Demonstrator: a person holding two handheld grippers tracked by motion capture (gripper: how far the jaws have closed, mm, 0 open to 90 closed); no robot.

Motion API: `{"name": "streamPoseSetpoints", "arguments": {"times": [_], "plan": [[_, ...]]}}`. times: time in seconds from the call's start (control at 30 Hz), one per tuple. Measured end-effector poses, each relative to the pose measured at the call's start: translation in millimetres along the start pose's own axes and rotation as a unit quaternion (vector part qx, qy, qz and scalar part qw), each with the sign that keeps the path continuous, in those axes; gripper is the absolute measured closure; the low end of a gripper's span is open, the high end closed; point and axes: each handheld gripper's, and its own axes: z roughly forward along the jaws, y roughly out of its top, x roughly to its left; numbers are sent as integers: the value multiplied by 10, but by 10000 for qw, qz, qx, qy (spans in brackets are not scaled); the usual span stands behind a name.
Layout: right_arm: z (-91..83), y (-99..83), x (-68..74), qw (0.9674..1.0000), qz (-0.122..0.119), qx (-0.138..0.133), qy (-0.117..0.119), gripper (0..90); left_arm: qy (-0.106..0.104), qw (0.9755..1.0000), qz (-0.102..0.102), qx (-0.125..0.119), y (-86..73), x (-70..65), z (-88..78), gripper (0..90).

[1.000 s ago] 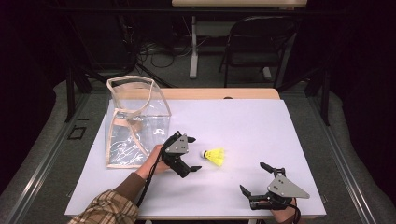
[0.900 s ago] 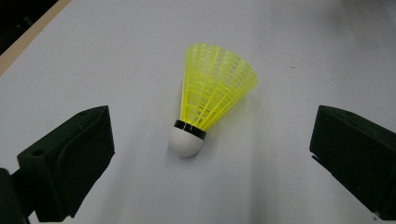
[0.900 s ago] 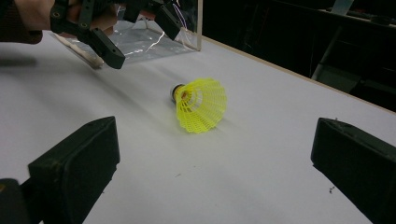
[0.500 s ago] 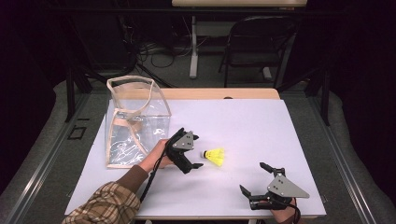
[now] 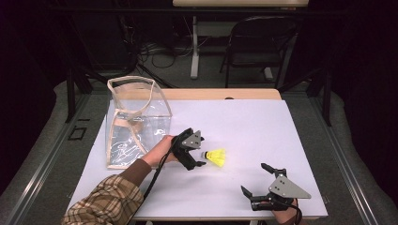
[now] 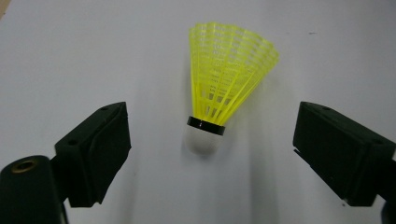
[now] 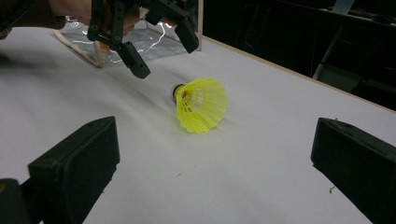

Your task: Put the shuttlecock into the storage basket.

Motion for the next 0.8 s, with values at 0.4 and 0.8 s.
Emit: {"name": "streamPoseSetpoints", "arguments": {"times": [0.4,0.8], "plan": [[-2,-1,-2,10000,1,1,5,7,-112,9985,255,464,75,45,138,272],[-2,-1,-2,10000,2,3,10,7,-442,9936,491,921,81,151,284,434]]}}
